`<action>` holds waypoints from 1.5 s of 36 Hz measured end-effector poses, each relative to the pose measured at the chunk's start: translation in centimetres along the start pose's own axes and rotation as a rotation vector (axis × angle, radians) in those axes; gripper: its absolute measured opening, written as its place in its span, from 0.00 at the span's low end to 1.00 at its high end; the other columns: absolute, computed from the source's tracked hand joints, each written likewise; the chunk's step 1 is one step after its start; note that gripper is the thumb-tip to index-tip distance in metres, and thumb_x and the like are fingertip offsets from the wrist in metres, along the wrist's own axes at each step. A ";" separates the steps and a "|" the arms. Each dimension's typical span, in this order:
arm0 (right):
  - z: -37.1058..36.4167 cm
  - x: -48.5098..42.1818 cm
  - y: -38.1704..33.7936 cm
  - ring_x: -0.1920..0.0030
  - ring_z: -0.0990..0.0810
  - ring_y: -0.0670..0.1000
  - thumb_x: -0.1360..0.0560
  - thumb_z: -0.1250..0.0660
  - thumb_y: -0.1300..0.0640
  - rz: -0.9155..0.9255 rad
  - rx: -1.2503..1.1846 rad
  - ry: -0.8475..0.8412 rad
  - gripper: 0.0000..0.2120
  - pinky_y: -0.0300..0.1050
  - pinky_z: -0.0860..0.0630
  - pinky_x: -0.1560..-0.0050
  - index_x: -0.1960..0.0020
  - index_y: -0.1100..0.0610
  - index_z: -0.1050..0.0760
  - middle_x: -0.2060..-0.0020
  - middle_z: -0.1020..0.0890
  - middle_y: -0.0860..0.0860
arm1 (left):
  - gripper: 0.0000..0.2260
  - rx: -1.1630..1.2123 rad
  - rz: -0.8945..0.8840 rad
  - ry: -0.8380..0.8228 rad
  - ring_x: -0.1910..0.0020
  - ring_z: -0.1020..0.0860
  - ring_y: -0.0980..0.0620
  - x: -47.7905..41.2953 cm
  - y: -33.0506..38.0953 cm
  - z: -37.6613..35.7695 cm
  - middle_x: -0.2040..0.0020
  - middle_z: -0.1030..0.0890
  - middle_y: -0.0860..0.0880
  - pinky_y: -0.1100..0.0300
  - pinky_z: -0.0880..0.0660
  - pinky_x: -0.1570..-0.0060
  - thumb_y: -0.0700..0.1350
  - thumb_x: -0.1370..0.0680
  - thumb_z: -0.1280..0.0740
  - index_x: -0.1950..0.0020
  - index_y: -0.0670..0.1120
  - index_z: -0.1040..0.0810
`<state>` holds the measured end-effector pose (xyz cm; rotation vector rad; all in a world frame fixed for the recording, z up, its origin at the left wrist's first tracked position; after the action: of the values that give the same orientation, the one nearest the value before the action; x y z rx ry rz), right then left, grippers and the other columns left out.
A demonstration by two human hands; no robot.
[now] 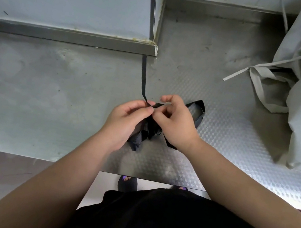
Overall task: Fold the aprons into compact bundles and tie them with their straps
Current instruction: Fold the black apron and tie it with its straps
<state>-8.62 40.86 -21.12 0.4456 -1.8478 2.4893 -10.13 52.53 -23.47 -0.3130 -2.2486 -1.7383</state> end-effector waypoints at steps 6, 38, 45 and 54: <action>-0.1 -0.1 -0.4 0.50 0.21 0.48 0.23 0.37 0.59 0.005 0.232 -0.100 0.14 0.40 0.28 0.42 0.39 0.57 0.23 0.55 0.18 0.48 | 0.05 0.083 0.030 -0.078 0.52 0.22 0.51 -0.2 -0.5 -0.1 0.58 0.18 0.48 0.58 0.26 0.43 0.41 0.28 0.32 0.61 0.47 0.17; 1.0 0.5 -1.9 0.53 0.21 0.52 0.25 0.43 0.69 0.239 0.405 0.037 0.14 0.39 0.29 0.49 0.47 0.60 0.21 0.55 0.17 0.52 | 0.08 -0.063 -0.005 -0.073 0.50 0.18 0.52 0.4 0.3 -1.3 0.55 0.15 0.49 0.60 0.24 0.48 0.35 0.24 0.34 0.52 0.44 0.17; 0.6 0.7 1.2 0.67 0.23 0.44 0.22 0.40 0.70 -0.215 -0.349 -0.002 0.11 0.35 0.24 0.61 0.52 0.56 0.25 0.61 0.22 0.50 | 0.09 -0.005 -0.007 0.019 0.49 0.19 0.47 0.4 -0.2 -0.4 0.55 0.16 0.47 0.53 0.25 0.42 0.36 0.27 0.32 0.59 0.47 0.14; 2.5 2.1 3.7 0.76 0.26 0.40 0.24 0.35 0.66 -0.398 -0.666 0.412 0.05 0.32 0.27 0.72 0.53 0.58 0.24 0.66 0.23 0.49 | 0.09 0.105 0.042 0.135 0.52 0.20 0.48 0.6 -1.1 0.6 0.57 0.17 0.45 0.53 0.26 0.41 0.33 0.25 0.34 0.59 0.43 0.16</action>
<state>-10.68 37.05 -23.43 0.2164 -2.0006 1.4624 -11.09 52.78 -24.45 -0.2119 -2.2107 -1.5650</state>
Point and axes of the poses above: each hand's wrist, its own x-axis away from the middle knuckle, its own z-axis out of the back of the hand, y = z × x, the point moved 9 cm from there along -x, towards the middle knuckle
